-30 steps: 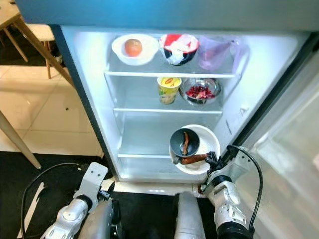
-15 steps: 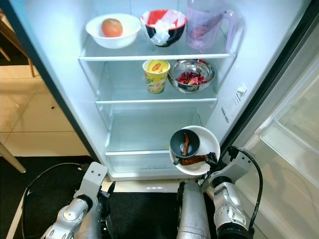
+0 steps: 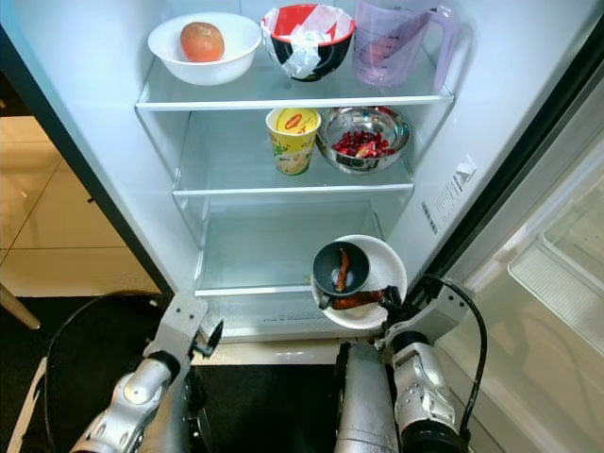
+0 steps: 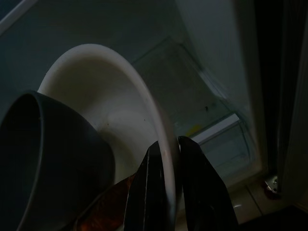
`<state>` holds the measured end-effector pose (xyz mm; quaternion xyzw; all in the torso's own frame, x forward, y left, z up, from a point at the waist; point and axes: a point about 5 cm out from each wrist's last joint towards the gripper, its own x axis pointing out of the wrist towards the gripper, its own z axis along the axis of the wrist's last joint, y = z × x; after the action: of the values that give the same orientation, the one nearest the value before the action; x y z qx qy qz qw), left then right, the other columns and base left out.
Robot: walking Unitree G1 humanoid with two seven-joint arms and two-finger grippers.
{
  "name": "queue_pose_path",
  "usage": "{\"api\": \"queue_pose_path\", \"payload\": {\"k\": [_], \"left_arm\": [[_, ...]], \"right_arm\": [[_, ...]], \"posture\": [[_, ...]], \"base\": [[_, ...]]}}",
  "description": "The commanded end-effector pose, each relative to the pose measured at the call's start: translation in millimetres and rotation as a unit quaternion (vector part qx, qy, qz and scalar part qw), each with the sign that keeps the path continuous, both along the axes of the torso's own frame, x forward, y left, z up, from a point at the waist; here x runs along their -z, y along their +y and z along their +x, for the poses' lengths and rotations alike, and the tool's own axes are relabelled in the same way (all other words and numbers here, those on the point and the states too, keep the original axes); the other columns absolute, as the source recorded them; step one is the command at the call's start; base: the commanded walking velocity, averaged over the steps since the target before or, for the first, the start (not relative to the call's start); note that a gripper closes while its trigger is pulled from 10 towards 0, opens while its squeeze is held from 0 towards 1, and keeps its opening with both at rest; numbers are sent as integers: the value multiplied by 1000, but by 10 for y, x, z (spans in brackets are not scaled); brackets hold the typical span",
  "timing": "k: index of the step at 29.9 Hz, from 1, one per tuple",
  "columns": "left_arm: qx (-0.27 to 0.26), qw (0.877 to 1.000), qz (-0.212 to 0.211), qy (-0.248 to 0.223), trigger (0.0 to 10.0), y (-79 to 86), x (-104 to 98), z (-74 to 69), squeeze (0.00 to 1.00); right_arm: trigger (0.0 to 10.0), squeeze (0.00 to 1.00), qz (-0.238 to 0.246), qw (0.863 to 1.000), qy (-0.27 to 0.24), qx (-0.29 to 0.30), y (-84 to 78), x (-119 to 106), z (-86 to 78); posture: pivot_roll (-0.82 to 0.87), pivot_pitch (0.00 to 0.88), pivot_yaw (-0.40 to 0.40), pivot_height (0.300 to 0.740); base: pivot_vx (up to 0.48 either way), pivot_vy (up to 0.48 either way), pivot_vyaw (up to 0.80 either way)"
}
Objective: Restocking fridge
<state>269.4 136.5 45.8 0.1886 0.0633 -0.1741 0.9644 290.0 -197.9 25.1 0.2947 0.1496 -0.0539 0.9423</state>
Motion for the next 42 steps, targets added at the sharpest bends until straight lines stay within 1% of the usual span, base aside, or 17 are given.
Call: {"api": "queue_pose_path", "payload": {"k": [1, 3, 5, 7, 9, 12, 16, 21, 22, 25, 26, 28, 32, 33, 37, 39, 42], "left_arm": [[24, 1000, 7, -17, 10000, -2, -56, -17, 0], [49, 999, -6, -7, 10000, -21, -81, -63, 0], [49, 999, -6, -7, 10000, -21, -81, -63, 0], [64, 998, -10, 3, 10000, -17, -83, -122, 0], [64, 998, -7, 7, 10000, 5, -71, -174, 0], [61, 998, -7, 9, 10000, 21, -51, -215, 0], [59, 998, -9, 13, 10000, 2, -35, -248, 0], [68, 997, -20, 9, 10000, -123, -83, -239, 0], [68, 997, -20, 9, 10000, -123, -83, -239, 0], [69, 997, -22, 4, 10000, -156, -117, -222, 0], [73, 997, -24, -5, 10000, -184, -161, -208, 0], [74, 997, -27, -11, 10000, -203, -204, -192, 0], [74, 997, -32, -19, 10000, -231, -259, -178, 0], [76, 996, -37, -28, 10000, -267, -324, -157, 0], [77, 996, -39, -31, 10000, -283, -353, -148, 0], [80, 995, -45, -41, 10000, -332, -434, -130, 0], [83, 994, -48, -45, 10000, -358, -472, -126, 0]], "right_arm": [[10000, 0, 2, 1000, 6, -18, 110, -19, 18], [10000, 0, -15, 998, 24, -53, 264, 13, 4], [10000, 0, -15, 998, 24, -53, 264, 13, 4], [10000, 0, -25, 996, 26, -77, 391, 24, -12], [10000, 0, -33, 995, 28, -93, 480, 37, -33], [10000, 0, -49, 994, 31, -98, 509, 50, -64], [10000, 0, -39, 994, 40, -93, 501, 75, -82], [10000, 0, -28, 991, 55, -122, 649, 50, 76], [10000, 0, -28, 991, 55, -122, 649, 50, 76], [10000, 0, -16, 991, 66, -119, 689, 36, 158], [10000, 0, 2, 991, 72, -111, 737, -23, 271], [10000, 0, 21, 992, 80, -100, 769, -78, 356], [10000, 0, 31, 992, 90, -87, 775, -117, 418], [10000, 0, 37, 992, 93, -72, 758, -165, 479], [10000, 0, 40, 993, 95, -64, 748, -185, 506], [10000, 0, 41, 993, 107, -37, 684, -214, 552], [10000, 0, 43, 992, 114, -20, 644, -217, 563]], "posture": [[-8, 172, 7, 516], [-4, 180, 5, 516], [-4, 180, 5, 516], [4, 186, 3, 516], [7, 189, -1, 516], [12, 190, -5, 516], [16, 193, -7, 516], [24, 199, -9, 516], [24, 199, -9, 516], [35, 202, -12, 516], [50, 207, -15, 516], [60, 210, -16, 516], [83, 221, -20, 516], [96, 230, -21, 516], [96, 230, -21, 516], [125, 254, -20, 516], [129, 259, -20, 516]], "base": [[0, 0, 0], [0, 0, 0], [0, 0, 0], [0, 0, 0], [0, 0, 0], [0, 0, 0], [0, 0, 0], [0, 0, 0], [0, 0, 0], [0, 0, 0], [0, 0, 0], [0, 0, 0], [0, 0, 0], [0, 0, 0], [0, 0, 0], [0, 0, 0], [0, 0, 0]]}}
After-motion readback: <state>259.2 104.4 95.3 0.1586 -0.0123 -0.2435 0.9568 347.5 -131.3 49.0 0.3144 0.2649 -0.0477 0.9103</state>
